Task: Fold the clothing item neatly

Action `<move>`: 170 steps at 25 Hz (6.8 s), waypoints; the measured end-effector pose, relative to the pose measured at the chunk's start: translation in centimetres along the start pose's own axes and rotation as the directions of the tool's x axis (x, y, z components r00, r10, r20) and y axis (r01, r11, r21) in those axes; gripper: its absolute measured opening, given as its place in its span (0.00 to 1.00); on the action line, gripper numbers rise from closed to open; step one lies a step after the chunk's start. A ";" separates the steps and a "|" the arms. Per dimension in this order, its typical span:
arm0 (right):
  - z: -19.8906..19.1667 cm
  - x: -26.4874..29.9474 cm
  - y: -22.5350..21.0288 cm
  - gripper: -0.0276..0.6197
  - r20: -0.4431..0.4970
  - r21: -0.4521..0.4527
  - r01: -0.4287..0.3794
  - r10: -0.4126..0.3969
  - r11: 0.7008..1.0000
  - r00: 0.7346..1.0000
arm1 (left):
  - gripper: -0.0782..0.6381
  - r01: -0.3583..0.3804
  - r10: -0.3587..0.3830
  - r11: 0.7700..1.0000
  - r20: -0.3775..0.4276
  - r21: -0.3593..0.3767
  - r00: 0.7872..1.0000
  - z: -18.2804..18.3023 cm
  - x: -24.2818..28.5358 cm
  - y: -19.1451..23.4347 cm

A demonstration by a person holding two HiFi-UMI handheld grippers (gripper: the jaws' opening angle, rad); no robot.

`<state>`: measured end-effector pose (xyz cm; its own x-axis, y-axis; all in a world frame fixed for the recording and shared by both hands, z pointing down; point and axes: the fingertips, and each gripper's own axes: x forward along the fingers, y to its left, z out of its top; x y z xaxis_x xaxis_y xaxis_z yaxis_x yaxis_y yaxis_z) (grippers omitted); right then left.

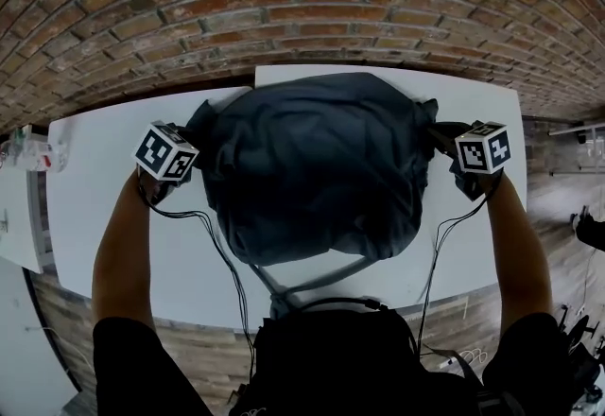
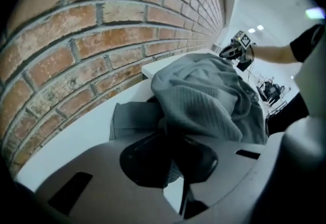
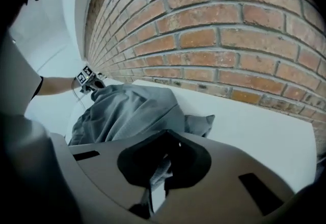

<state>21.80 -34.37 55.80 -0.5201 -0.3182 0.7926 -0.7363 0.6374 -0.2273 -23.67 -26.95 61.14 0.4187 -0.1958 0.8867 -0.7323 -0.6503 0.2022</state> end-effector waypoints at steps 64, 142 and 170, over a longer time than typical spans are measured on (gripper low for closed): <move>-15.9 -0.9 18.3 0.54 -0.014 -0.841 0.086 -0.180 0.535 0.984 | 0.48 -0.147 0.099 0.602 0.110 0.785 0.989 -9.9 0.4 -22.7; -5.1 -6.1 4.4 0.38 0.210 0.178 0.043 -0.081 0.983 0.974 | 0.31 -0.112 0.304 0.914 0.477 -0.390 0.824 -5.2 -10.6 -1.3; -19.8 -32.1 28.2 0.05 0.800 0.230 0.049 -0.218 0.972 0.559 | 0.11 -0.203 0.471 0.877 0.701 -0.435 0.536 -18.8 -22.5 -33.0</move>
<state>26.27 7.68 35.14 -0.4770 -0.8780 0.0400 -0.8406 0.4424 -0.3125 -19.03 12.73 42.35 0.2553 -0.9257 0.2791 -0.9611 -0.2115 0.1778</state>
